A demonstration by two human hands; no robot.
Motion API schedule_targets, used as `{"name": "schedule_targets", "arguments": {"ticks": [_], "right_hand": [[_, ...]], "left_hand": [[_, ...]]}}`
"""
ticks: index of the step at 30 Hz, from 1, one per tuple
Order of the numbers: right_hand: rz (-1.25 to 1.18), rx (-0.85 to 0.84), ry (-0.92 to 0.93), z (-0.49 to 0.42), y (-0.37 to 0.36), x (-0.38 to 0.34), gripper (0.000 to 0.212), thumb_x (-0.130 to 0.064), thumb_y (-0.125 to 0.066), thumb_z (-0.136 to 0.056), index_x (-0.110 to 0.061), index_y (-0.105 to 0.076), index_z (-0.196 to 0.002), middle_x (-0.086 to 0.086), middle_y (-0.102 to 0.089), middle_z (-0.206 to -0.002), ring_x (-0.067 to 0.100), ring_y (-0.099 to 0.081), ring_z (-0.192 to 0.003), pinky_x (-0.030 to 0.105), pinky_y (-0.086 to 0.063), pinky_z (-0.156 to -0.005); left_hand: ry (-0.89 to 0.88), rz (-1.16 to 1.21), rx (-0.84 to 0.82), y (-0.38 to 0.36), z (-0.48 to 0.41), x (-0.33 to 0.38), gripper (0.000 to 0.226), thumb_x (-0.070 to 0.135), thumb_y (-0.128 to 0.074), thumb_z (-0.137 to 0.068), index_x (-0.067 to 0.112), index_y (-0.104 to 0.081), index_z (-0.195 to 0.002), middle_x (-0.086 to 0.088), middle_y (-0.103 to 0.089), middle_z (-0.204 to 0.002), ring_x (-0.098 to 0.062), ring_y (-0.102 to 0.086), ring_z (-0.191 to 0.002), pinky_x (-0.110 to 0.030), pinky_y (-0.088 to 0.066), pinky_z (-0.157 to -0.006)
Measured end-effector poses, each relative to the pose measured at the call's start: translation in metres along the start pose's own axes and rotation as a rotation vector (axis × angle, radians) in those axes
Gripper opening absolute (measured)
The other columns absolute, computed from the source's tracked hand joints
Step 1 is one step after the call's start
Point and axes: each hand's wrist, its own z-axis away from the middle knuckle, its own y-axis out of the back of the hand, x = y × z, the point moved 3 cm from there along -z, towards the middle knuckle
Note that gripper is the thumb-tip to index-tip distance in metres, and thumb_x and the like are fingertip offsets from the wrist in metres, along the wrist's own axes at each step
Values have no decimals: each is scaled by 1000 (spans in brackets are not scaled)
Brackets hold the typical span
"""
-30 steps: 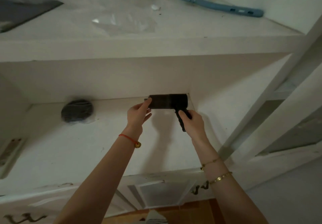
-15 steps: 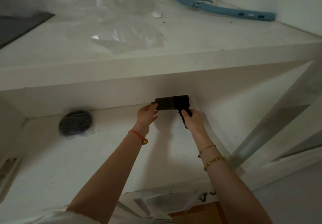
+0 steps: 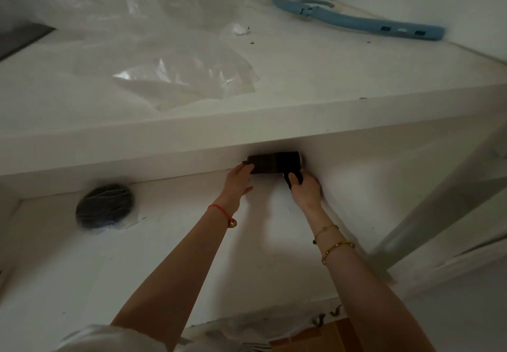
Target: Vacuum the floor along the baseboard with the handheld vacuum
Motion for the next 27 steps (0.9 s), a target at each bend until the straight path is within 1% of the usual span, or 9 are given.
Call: {"name": "schedule_targets", "arguments": {"ticks": [2, 5, 8, 10, 13, 17, 21, 24, 27], "right_hand": [[26, 16, 21, -2, 0, -1, 43, -29, -45, -103, 2, -54, -132, 22, -61, -128, 36, -58, -117, 35, -46, -94], [74, 64, 61, -2, -2, -1, 41, -28, -47, -103, 2, -56, -129, 22, -63, -126, 36, -60, -115, 36, -49, -93], [120, 95, 68, -2, -3, 0, 39, -28, -47, -103, 2, -60, -122, 22, -66, -119, 36, -63, -108, 38, -53, -88], [132, 114, 76, -2, -4, -1, 38, -29, -48, -102, 3, -62, -117, 22, -68, -115, 36, -65, -104, 37, -53, -83], [147, 138, 87, -2, -5, -2, 36, -28, -49, -102, 3, -63, -113, 21, -69, -111, 35, -66, -100, 33, -50, -77], [134, 177, 84, 1, -6, -3, 34, -28, -51, -101, 1, -64, -113, 19, -69, -110, 34, -67, -99, 31, -49, -76], [139, 210, 94, 5, -6, -4, 32, -26, -54, -100, 1, -63, -115, 18, -69, -111, 32, -67, -100, 30, -49, -76], [178, 202, 89, 5, -4, -5, 33, -26, -56, -99, 0, -62, -118, 18, -69, -115, 32, -66, -103, 35, -52, -80], [196, 210, 108, 4, -2, -4, 34, -26, -57, -98, 0, -63, -119, 18, -69, -116, 31, -66, -103, 32, -50, -77]], "left_hand": [[-5, 12, -3, -1, -3, 1, 45, 23, -54, -99, 8, -46, -141, -9, -50, -128, -28, -50, -122, -40, -49, -99], [4, 32, -1, -3, -7, 2, 42, 22, -50, -101, 8, -46, -141, -11, -48, -140, -30, -51, -119, -42, -49, -98], [38, 58, 12, -5, -8, 3, 43, 25, -47, -102, 8, -45, -141, -11, -46, -144, -31, -52, -118, -43, -48, -98], [60, 61, 12, -5, -8, 2, 45, 29, -44, -103, 8, -44, -142, -11, -47, -145, -31, -53, -117, -43, -48, -98], [67, 78, 17, -3, -8, -1, 45, 33, -40, -103, 10, -46, -142, -10, -47, -145, -28, -52, -109, -41, -51, -90], [52, 72, 18, -1, -8, -5, 44, 35, -39, -103, 12, -46, -140, -9, -46, -146, -27, -53, -108, -35, -53, -83], [57, 80, 37, -3, -8, -5, 47, 36, -38, -104, 11, -43, -143, -8, -44, -149, -28, -54, -107, -31, -52, -76], [73, 82, 48, -7, -6, -5, 49, 38, -37, -104, 12, -41, -145, -8, -42, -150, -28, -55, -106, -31, -52, -74], [76, 63, 40, -8, -4, -5, 51, 40, -37, -104, 13, -39, -147, -7, -40, -151, -28, -55, -106, -32, -53, -75]]}}
